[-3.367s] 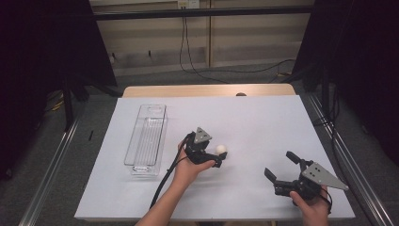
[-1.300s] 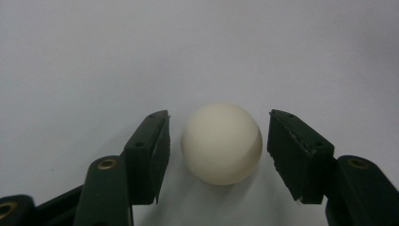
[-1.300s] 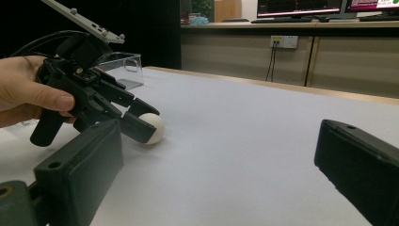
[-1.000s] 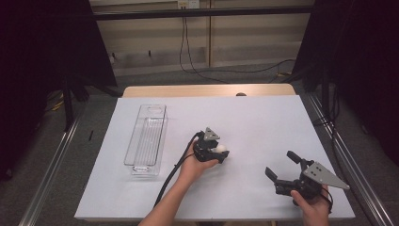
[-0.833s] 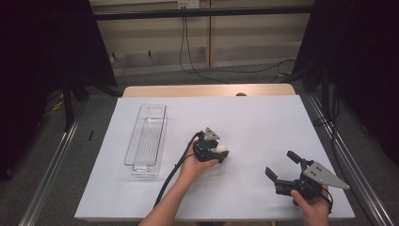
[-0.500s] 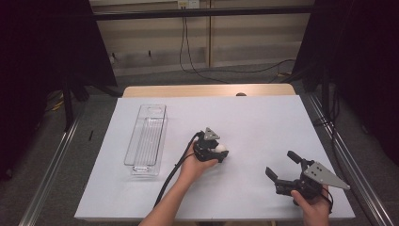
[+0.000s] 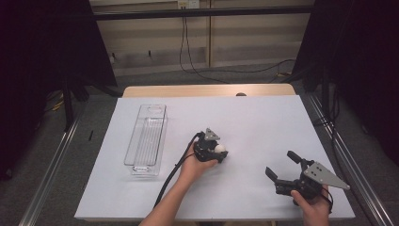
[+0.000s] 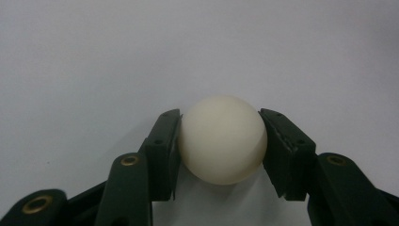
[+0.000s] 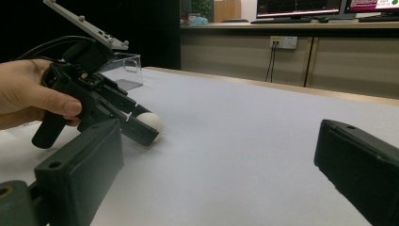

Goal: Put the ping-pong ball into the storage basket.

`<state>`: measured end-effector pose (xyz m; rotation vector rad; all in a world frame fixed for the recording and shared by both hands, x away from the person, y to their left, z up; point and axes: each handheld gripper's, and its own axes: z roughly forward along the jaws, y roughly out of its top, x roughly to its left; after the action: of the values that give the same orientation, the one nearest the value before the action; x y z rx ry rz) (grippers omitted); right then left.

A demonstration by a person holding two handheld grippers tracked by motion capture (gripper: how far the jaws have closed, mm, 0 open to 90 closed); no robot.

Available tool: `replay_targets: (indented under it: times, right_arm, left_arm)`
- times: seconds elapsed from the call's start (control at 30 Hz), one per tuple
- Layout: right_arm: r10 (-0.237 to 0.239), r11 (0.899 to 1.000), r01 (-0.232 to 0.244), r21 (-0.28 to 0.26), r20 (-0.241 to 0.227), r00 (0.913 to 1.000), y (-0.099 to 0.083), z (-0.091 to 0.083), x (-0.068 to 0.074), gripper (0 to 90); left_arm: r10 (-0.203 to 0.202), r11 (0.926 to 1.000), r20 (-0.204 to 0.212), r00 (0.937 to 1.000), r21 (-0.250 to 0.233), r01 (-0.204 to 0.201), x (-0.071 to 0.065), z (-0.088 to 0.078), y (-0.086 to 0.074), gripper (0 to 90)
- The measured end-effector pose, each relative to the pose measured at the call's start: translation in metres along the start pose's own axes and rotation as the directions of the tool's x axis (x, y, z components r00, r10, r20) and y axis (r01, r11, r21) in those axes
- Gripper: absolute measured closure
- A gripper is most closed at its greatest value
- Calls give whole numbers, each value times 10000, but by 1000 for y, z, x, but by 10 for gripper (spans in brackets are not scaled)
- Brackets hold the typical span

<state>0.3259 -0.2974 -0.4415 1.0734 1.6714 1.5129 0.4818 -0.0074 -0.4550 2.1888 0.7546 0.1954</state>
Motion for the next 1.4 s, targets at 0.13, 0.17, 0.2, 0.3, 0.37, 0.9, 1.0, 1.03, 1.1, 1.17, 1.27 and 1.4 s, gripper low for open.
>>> replay_targets:
  times: [0.13, 0.17, 0.2, 0.3, 0.37, 0.9, 1.0, 1.03, 1.1, 1.17, 1.27, 1.4]
  right_arm:
    - [-89, 10000, 89, 27, -29, 10000, 0, 0, -1, 11]
    - [-89, 10000, 89, 27, -29, 10000, 0, 0, -1, 11]
    - [-55, 10000, 55, 27, -17, 10000, 0, 0, 0, 12]
    - [-10, 10000, 10, -4, 3, 10000, 0, 0, 0, 11]
    - [-14, 10000, 14, -10, -4, 10000, 0, 0, 0, 12]
    - [-2, 10000, 2, 24, -66, 10000, 0, 0, 1, 12]
    - [-53, 10000, 53, 42, -116, 9999, 0, 0, 1, 12]
    - [-53, 10000, 53, 42, -116, 9999, 0, 0, 1, 12]
    - [37, 10000, -37, -11, -11, 10000, 0, 1, 1, 12]
    - [-27, 10000, 27, 42, -23, 10000, 0, 1, 0, 12]
    - [-80, 10000, 80, 43, -20, 10000, 0, 1, 1, 12]
    - [-107, 9999, 107, 53, -72, 9999, 0, 1, 1, 12]
  left_arm:
    - [42, 10000, 17, 10000, 19, -42, 0, 0, 0, 509]
    - [42, 10000, 17, 10000, 19, -42, 0, 0, 0, 509]
    - [13, 10000, 25, 10000, 0, -13, -1, 0, 0, 510]
    - [-4, 10000, -2, 10000, -18, 4, -1, -1, -1, 511]
    - [62, 10000, 39, 10000, 64, -62, -2, -2, -1, 512]
    - [-72, 10000, 56, 10000, -17, 72, 4, -15, 2, 512]
    - [-41, 9999, 58, 10000, -124, 41, 4, -19, 2, 512]
    - [-124, 9997, 149, 9998, -207, 127, 3, -20, 2, 512]
    - [-97, 9997, 176, 9998, -231, 101, 4, -23, 3, 512]
    - [-128, 9997, 127, 9998, -191, 131, 5, -25, 3, 512]
    - [-209, 9993, 162, 9997, -320, 214, 7, -28, 3, 512]
    - [-245, 9991, 6, 9997, -333, 245, 9, -33, 3, 512]
